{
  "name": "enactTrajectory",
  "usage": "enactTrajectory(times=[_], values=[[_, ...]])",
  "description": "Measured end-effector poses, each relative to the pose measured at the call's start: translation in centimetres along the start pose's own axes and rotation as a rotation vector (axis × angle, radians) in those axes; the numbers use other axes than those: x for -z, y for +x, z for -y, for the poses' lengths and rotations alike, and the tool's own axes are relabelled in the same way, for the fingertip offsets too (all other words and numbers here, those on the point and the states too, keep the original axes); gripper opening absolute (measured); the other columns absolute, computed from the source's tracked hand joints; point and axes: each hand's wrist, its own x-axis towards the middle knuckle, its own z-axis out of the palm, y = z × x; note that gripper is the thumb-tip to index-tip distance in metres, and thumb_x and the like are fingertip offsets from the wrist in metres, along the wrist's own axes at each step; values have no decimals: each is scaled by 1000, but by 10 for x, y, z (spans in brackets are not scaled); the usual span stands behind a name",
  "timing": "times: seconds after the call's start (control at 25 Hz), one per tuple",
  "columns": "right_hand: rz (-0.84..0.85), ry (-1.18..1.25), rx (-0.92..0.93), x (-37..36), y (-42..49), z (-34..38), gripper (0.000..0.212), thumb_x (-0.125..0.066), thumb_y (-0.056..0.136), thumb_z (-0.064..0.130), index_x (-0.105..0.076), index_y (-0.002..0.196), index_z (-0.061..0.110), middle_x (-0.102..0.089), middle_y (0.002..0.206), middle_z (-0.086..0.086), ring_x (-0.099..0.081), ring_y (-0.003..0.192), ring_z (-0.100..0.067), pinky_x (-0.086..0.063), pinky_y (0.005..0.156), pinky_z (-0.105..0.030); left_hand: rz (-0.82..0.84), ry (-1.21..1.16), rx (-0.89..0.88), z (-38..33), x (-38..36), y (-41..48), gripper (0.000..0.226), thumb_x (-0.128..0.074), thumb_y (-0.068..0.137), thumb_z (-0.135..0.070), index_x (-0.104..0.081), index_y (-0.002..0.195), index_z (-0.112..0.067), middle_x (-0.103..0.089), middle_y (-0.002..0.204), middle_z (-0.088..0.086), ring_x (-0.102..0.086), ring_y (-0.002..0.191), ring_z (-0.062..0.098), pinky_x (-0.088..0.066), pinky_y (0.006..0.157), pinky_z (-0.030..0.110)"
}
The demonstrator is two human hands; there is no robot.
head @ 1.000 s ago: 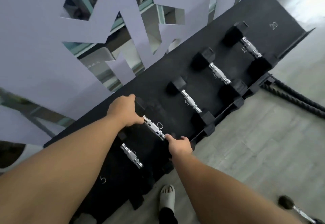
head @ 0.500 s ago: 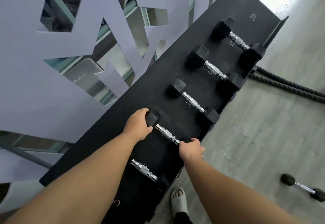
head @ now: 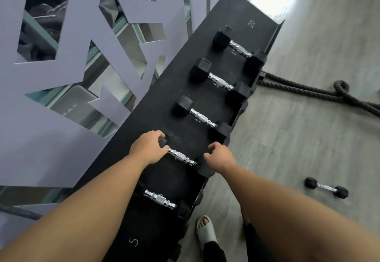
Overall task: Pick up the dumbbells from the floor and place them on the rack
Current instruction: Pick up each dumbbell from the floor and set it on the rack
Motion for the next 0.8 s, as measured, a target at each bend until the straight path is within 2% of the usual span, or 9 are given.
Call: enactTrajectory(times=[0.12,0.24,0.56,0.72,0.8], values=[[71,-218,108,45,-16,2,47,-61,89,35,-57,133,19,-61,130,-8,-60,117,-31,-52,96,-39,137,24,-28,-22,16,-11,34,-70,83,-52,-65,113,-36,-69,112,-16,-65,101,13,-54,87,34],[12,-368,128,96,-35,-22,43,-60,89,38,-58,130,22,-61,129,-7,-60,116,-31,-52,92,-39,175,63,-61,-54,6,-32,31,-70,81,-53,-67,107,-37,-70,107,-16,-66,97,12,-53,87,31],[-176,-408,-16,230,-85,-144,49,-58,94,42,-54,139,21,-61,137,-5,-60,120,-29,-46,84,-34,225,167,-191,-177,-6,-74,32,-65,80,-59,-65,107,-42,-68,105,-22,-65,96,5,-55,86,31],[-178,-365,-24,274,-111,-217,49,-58,93,40,-54,139,22,-61,138,-4,-59,121,-28,-50,96,-38,137,195,-246,-264,-11,-93,30,-67,78,-58,-65,103,-41,-69,102,-22,-65,96,7,-53,87,30],[-176,-357,-14,298,-120,-260,50,-58,93,40,-54,139,23,-60,138,-4,-59,121,-28,-50,94,-38,117,190,-249,-315,-27,-103,32,-68,78,-59,-66,103,-40,-70,101,-22,-65,98,8,-53,90,32]])
